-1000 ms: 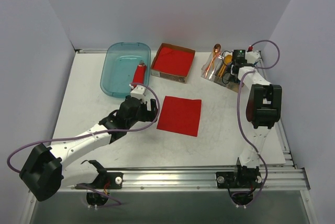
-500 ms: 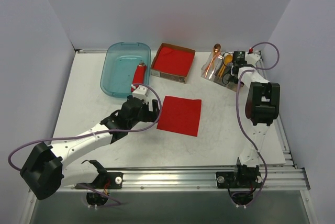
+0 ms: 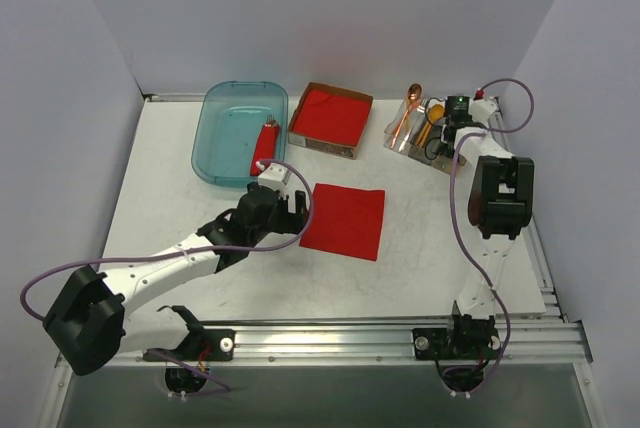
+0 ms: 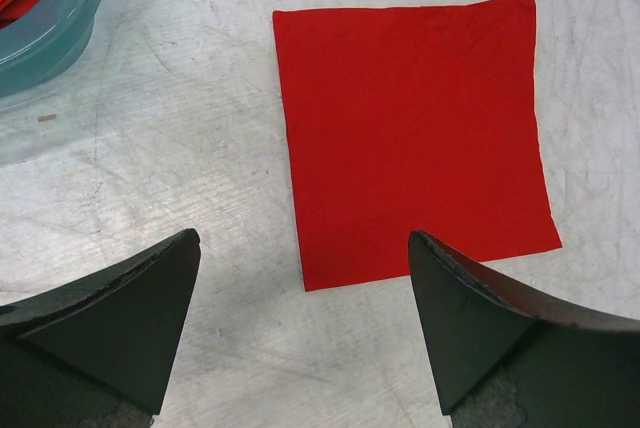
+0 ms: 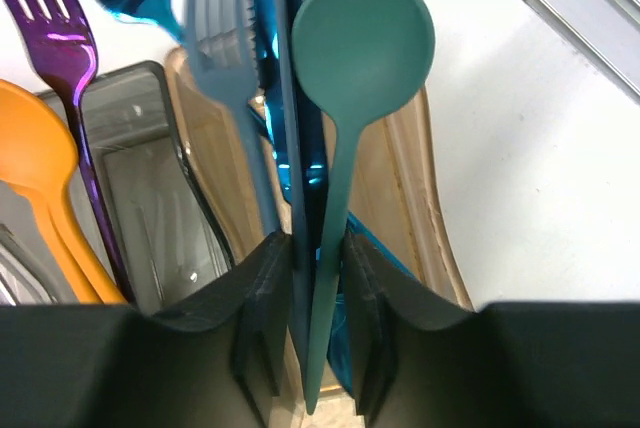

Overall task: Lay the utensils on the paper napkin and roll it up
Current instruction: Pick up the utensils from the container.

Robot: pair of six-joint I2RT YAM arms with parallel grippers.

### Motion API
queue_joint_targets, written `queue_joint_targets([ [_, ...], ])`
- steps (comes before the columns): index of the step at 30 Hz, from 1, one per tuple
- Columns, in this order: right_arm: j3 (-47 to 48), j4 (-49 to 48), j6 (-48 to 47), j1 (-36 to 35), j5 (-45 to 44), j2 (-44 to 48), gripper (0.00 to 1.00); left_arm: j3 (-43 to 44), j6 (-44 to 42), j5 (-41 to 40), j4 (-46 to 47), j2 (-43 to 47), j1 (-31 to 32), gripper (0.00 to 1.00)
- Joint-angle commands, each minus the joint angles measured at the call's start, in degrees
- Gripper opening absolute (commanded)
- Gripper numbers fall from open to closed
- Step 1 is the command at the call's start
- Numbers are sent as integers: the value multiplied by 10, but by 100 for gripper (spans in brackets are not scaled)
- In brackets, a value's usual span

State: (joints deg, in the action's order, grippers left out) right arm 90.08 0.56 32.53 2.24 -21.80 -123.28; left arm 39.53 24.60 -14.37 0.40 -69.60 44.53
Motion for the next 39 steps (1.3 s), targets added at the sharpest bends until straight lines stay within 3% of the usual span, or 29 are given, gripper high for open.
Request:
queue_joint_targets([
  [1, -1, -21, -5, 4, 9, 5, 21, 31, -10, -8, 7, -4, 3, 94],
  [15, -32, -29, -16, 6, 18, 43, 1, 35, -12, -5, 7, -15, 5, 94],
  [39, -76, -45, -59, 4, 42, 182, 0, 40, -17, -14, 4, -21, 13, 94],
])
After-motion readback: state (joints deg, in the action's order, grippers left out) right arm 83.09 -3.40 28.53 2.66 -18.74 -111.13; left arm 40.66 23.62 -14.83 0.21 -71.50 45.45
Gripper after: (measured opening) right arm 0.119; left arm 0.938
